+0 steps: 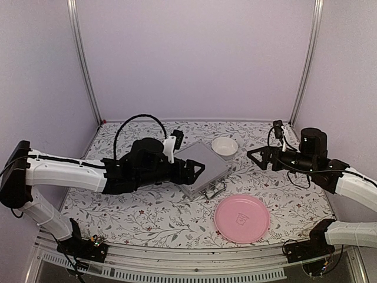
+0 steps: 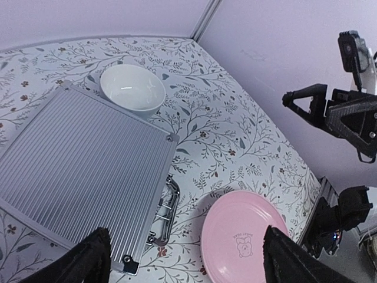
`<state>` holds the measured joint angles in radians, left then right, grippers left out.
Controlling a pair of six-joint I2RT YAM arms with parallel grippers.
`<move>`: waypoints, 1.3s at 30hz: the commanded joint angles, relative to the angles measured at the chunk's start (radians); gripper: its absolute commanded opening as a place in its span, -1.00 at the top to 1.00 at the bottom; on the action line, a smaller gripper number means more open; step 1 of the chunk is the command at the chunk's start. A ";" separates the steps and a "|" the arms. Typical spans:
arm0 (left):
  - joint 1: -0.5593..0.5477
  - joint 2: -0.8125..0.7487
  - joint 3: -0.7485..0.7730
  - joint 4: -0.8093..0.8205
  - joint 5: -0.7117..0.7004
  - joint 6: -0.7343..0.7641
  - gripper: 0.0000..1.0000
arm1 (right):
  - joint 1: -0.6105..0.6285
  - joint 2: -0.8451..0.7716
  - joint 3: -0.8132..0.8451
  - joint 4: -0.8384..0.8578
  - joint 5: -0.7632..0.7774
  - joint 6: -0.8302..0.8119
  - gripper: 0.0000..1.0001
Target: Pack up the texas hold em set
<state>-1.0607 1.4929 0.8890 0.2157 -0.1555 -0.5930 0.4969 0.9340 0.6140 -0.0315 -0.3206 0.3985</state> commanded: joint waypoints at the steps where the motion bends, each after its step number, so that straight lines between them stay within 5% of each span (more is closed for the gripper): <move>1: -0.023 0.046 0.079 -0.033 -0.113 -0.085 -0.77 | -0.005 0.039 0.004 -0.011 0.031 0.057 -0.99; 10: -0.035 0.090 0.128 -0.137 -0.152 -0.103 -0.67 | -0.021 0.315 -0.065 0.170 -0.101 0.175 -0.98; 17: 0.019 0.126 0.109 -0.097 -0.043 -0.076 -0.50 | -0.019 0.493 -0.017 0.239 -0.190 0.149 -0.84; 27: 0.069 0.224 0.188 -0.108 0.092 -0.031 -0.29 | 0.037 0.615 0.017 0.337 -0.249 0.170 -0.57; 39: 0.100 0.318 0.183 -0.097 0.112 -0.079 -0.21 | 0.098 0.739 0.127 0.318 -0.255 0.141 -0.53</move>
<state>-0.9783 1.7855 1.0702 0.1120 -0.0601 -0.6636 0.5697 1.6272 0.7025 0.2790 -0.5724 0.5579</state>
